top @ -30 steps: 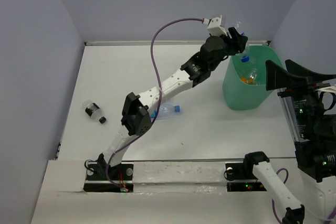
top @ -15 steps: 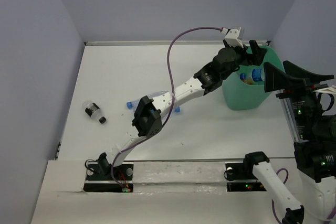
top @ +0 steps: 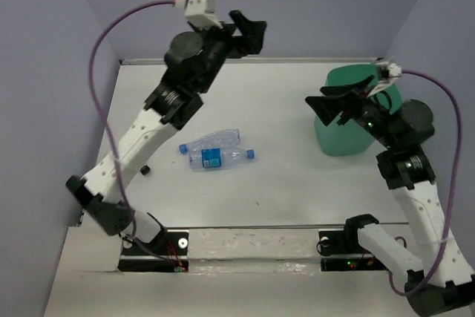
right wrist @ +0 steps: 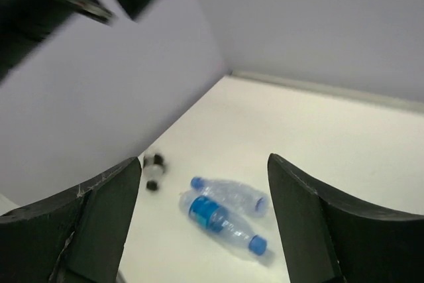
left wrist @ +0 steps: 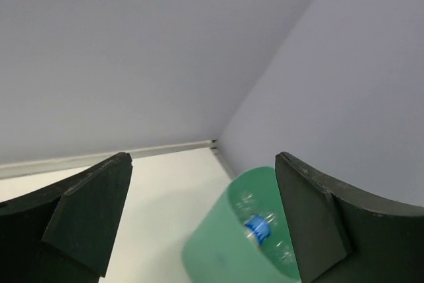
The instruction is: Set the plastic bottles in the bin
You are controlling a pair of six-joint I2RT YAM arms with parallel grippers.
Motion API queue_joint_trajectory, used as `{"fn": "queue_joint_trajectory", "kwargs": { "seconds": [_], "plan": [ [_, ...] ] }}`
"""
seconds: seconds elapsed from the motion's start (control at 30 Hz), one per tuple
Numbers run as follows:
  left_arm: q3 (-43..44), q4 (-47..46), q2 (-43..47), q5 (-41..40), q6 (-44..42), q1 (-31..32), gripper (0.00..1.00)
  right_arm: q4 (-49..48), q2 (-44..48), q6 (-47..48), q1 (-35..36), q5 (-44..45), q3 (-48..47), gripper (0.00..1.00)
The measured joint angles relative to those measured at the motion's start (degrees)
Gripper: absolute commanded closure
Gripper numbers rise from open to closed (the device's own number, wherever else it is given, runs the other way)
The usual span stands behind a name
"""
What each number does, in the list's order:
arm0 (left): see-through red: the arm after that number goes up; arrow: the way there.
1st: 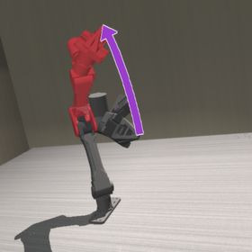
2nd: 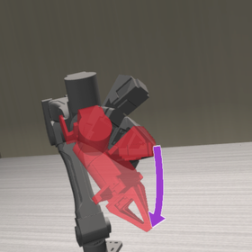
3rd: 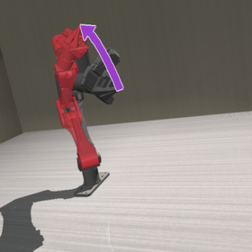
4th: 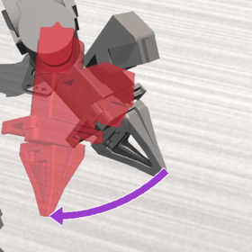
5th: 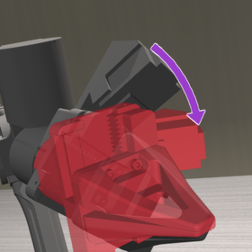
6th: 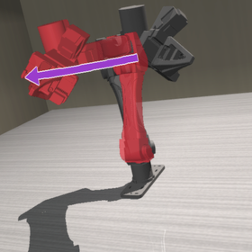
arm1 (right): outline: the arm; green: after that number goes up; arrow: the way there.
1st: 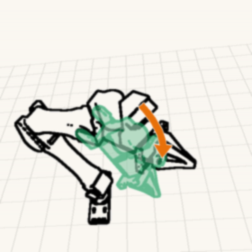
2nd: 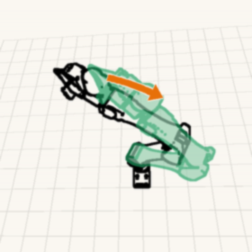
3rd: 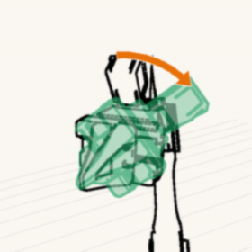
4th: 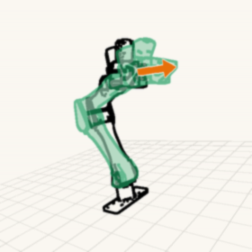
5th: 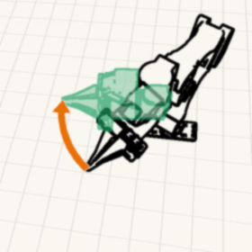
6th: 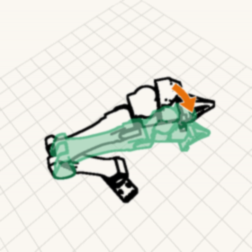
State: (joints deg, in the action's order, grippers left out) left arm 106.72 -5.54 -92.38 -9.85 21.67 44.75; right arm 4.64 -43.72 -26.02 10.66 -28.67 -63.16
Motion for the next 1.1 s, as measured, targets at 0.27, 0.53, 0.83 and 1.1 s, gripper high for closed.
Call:
{"fn": "queue_joint_trajectory", "kwargs": {
  "seconds": [0.27,0.53,0.83,1.1],
  "plan": [
    [-31.2,7.8,33.8,-7.6,-2.4,-2.4,0.01,1.8,-24.9,6.4,24.7,3.7,3.5,0.12],
    [-51.1,17.8,43.0,-19.2,-3.4,-4.0,0.01,8.3,-50.7,22.6,34.9,9.8,-11.0,0.02],
    [-60.5,15.5,57.1,-21.2,-3.8,-13.1,0.01,14.8,-66.9,37.5,45.0,18.4,-24.0,0.00],
    [-60.7,12.8,65.0,-22.7,-3.8,-14.5,0.01,16.0,-73.6,42.1,46.3,22.3,-30.6,0.04]
  ]
}}
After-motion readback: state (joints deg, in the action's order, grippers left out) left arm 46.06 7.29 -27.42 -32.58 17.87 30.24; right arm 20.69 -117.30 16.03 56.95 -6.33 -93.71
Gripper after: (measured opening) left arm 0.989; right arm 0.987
